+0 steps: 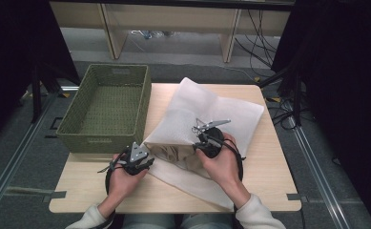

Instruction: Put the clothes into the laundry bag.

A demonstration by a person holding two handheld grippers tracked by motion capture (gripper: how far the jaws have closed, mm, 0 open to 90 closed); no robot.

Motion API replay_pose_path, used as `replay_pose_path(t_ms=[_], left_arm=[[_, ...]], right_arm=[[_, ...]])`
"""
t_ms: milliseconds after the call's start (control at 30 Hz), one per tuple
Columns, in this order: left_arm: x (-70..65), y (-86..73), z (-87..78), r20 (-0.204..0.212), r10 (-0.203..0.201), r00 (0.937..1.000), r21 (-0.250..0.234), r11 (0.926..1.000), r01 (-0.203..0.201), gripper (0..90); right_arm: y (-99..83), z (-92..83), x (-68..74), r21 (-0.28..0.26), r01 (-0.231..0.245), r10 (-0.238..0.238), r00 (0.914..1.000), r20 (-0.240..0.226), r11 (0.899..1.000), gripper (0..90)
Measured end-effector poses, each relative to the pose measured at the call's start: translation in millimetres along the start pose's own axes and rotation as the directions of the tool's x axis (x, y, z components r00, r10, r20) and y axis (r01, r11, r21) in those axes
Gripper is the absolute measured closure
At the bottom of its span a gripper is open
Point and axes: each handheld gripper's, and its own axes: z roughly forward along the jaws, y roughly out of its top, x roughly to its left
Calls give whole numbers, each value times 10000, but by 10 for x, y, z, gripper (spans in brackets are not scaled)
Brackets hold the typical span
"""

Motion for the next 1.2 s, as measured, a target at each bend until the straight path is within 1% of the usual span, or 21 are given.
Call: replay_pose_path(t_ms=[100,133,233,267,300,400,433,500,600,633,767,800,833,867,933,1033,1067,1100,1133,1167,1200], left_arm=[[-2,22,78,-172,-444,9989,-208,9988,441,711],[20,36,92,-231,-165,9996,-101,9998,162,724],[26,68,144,-274,-335,9991,92,9994,338,730],[13,78,165,-421,-369,9984,-77,9993,366,729],[20,95,161,-419,-112,9991,131,9998,118,728],[26,116,198,-401,-46,9992,411,9991,62,755],[14,118,222,-462,-238,9987,333,9991,254,768],[13,142,228,-375,-213,9991,500,9985,231,800],[-19,187,242,-358,-466,9983,266,9985,475,871],[-13,212,228,-388,-234,9990,373,9990,249,875],[-48,279,271,-589,-445,9973,-87,9990,441,879],[-38,295,266,-565,-159,9983,112,9998,166,879],[-61,302,293,-514,-383,9979,-10,9993,383,877],[-73,310,309,-568,-340,9978,-67,9994,337,871],[-107,313,336,-426,-292,9987,-174,9994,285,824],[-117,301,343,5,141,9999,-100,9999,-141,769],[-132,292,347,188,21,9998,-146,9999,-18,747],[-126,282,342,336,200,9992,-207,9996,-194,723],[-151,272,338,398,-101,9992,-306,9995,114,703],[-131,262,332,439,157,9989,-363,9992,-141,678],[-130,254,318,691,89,9976,-444,9990,-59,655]], right_arm=[[1,11,-7,-116,110,-109,9999,95,9999,867],[-2,13,7,-112,-52,52,10000,45,9999,868],[2,0,9,58,-32,32,10000,-18,10000,867],[-4,16,14,-168,-107,107,9999,-2,9998,868],[0,5,8,-62,-29,29,10000,8,10000,867],[0,9,6,-52,-51,51,10000,2,10000,868],[2,13,-2,-72,144,-144,9999,13,9999,867],[5,11,-21,-93,485,-485,9988,14,9988,867],[6,19,-24,-239,457,-456,9989,66,9987,867],[2,32,-19,-367,416,-412,9991,108,9985,867],[6,20,-28,-142,585,-585,9983,9,9982,868],[5,14,-21,-101,497,-497,9988,21,9987,867],[5,10,-17,-61,450,-450,9990,12,9990,868],[6,10,-17,-109,417,-417,9991,35,9991,867],[2,32,-21,-370,447,-443,9990,113,9983,867],[5,16,-23,-161,470,-469,9989,56,9988,867],[3,12,-16,-68,416,-416,9991,10,9991,868],[2,16,-20,-93,504,-504,9987,23,9987,867],[1,18,-19,-103,521,-520,9986,31,9986,868],[-2,13,9,8,89,-90,10000,26,10000,867],[-4,17,11,-30,50,-50,10000,25,10000,867]])
